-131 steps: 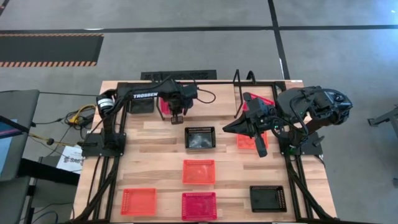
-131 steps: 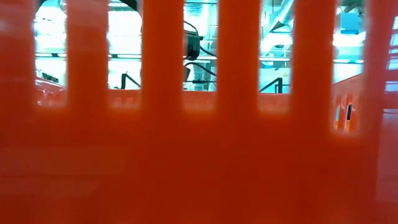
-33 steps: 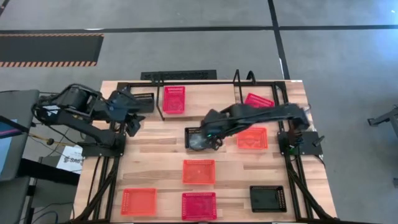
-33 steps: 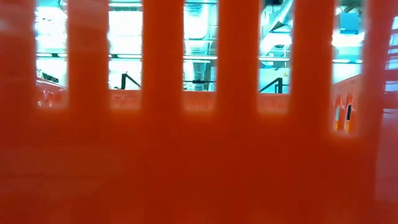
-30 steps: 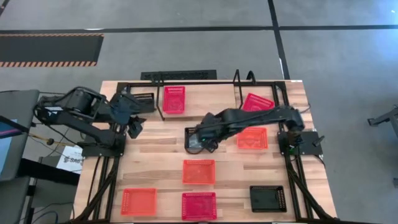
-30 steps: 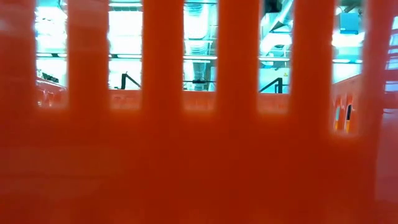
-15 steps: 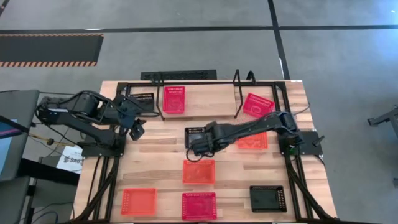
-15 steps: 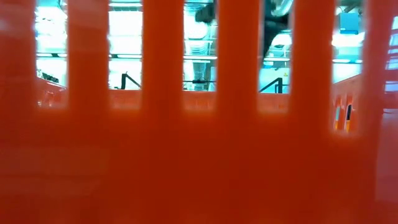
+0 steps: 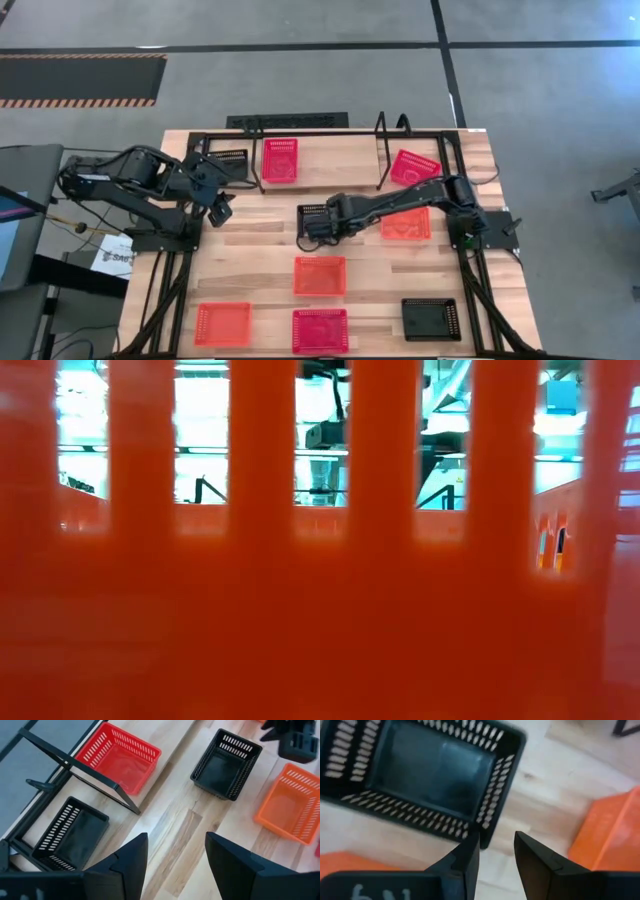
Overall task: Stack baskets on shelf by color
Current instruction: Put the middle black bin on the shelf
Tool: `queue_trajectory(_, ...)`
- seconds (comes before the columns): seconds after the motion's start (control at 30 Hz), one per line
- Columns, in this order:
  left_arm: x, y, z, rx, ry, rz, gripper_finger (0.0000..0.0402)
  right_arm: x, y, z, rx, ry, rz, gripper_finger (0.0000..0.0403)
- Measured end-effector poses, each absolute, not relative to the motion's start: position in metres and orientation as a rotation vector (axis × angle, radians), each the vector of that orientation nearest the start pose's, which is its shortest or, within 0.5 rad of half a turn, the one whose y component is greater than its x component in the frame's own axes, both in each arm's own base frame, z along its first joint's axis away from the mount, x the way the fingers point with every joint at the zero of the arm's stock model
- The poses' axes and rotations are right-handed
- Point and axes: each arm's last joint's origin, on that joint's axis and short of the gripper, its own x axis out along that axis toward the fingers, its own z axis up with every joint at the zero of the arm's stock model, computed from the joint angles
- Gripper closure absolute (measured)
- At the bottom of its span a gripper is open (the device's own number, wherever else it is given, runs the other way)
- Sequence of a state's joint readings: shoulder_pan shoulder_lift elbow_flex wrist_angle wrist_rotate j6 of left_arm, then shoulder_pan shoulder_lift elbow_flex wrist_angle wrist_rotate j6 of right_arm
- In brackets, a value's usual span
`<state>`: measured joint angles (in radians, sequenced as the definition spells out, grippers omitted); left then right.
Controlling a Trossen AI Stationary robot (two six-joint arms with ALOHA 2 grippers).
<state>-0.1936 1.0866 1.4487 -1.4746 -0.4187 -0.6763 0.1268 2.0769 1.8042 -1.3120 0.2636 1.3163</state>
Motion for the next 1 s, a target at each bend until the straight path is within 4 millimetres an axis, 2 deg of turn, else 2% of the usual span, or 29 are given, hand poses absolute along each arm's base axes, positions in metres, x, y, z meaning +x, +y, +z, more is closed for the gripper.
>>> queue_trajectory(0.2, 0.149, -0.017, 0.394, -0.279, 0.944, 0.542, 0.0215, 0.406, 0.025, 0.226, 0.732, 1.172, -1.032, 0.0259)
queue_trajectory(0.33, 0.151, -0.018, 0.393, -0.278, 0.955, 0.538, 0.0215, 0.409, 0.02, 0.218, 0.736, 1.18, -1.044, 0.0257)
queue_trajectory(0.53, 0.152, -0.018, 0.392, -0.269, 0.968, 0.537, 0.0215, 0.408, 0.021, 0.207, 0.733, 1.244, -1.075, 0.0258)
queue_trajectory(0.87, 0.153, -0.018, 0.392, -0.262, 0.975, 0.535, 0.0215, 0.404, 0.025, 0.162, 0.832, 1.289, -1.068, 0.0255)
queue_trajectory(1.0, 0.153, -0.018, 0.392, -0.259, 0.975, 0.533, 0.0215, 0.403, 0.026, 0.159, 0.823, 1.332, -1.021, 0.027)
